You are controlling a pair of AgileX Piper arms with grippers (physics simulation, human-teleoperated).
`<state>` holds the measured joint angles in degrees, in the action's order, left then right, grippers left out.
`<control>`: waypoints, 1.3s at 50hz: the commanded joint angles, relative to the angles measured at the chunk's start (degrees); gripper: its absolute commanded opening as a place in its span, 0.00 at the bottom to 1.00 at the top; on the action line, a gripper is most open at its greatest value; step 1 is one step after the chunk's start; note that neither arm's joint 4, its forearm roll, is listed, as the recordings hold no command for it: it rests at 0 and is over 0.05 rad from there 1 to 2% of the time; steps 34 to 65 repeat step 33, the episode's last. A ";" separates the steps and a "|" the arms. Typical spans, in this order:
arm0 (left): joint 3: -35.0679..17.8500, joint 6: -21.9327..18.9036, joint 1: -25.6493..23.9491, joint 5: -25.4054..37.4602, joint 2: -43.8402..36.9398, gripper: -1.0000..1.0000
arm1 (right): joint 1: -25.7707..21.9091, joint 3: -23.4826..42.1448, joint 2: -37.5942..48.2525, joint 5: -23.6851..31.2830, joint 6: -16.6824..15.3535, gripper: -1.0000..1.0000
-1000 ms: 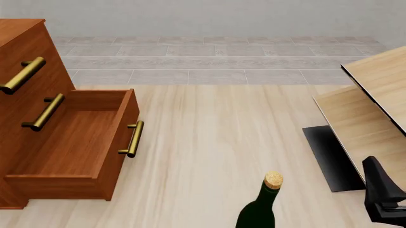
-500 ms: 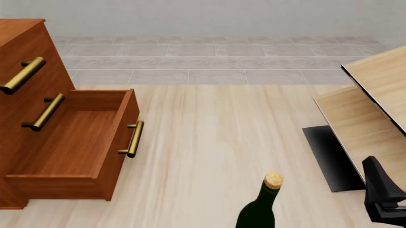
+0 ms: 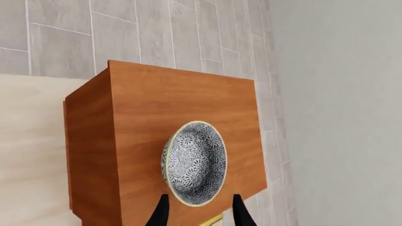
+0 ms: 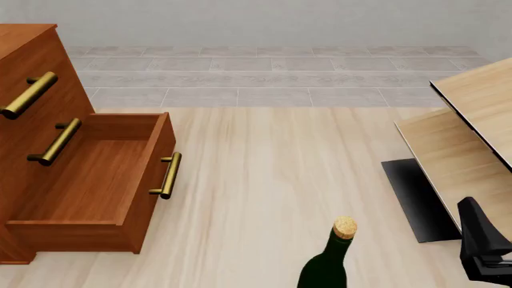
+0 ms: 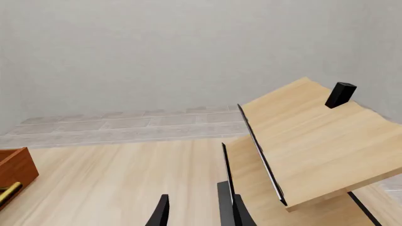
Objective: Put the bowl on top of the cabinet.
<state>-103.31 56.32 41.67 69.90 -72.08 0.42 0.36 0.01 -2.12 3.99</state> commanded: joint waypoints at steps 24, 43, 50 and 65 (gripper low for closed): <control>-3.50 -3.15 4.87 0.00 2.49 1.00 | -0.29 -0.16 0.00 0.66 -0.90 1.00; -5.63 -2.40 5.22 0.00 3.27 1.00 | -0.14 -0.14 0.01 0.90 -1.36 1.00; -5.63 -2.40 5.22 0.00 3.27 1.00 | -0.14 -0.14 0.01 0.90 -1.36 1.00; -5.63 -2.40 5.22 0.00 3.27 1.00 | -0.14 -0.14 0.01 0.90 -1.36 1.00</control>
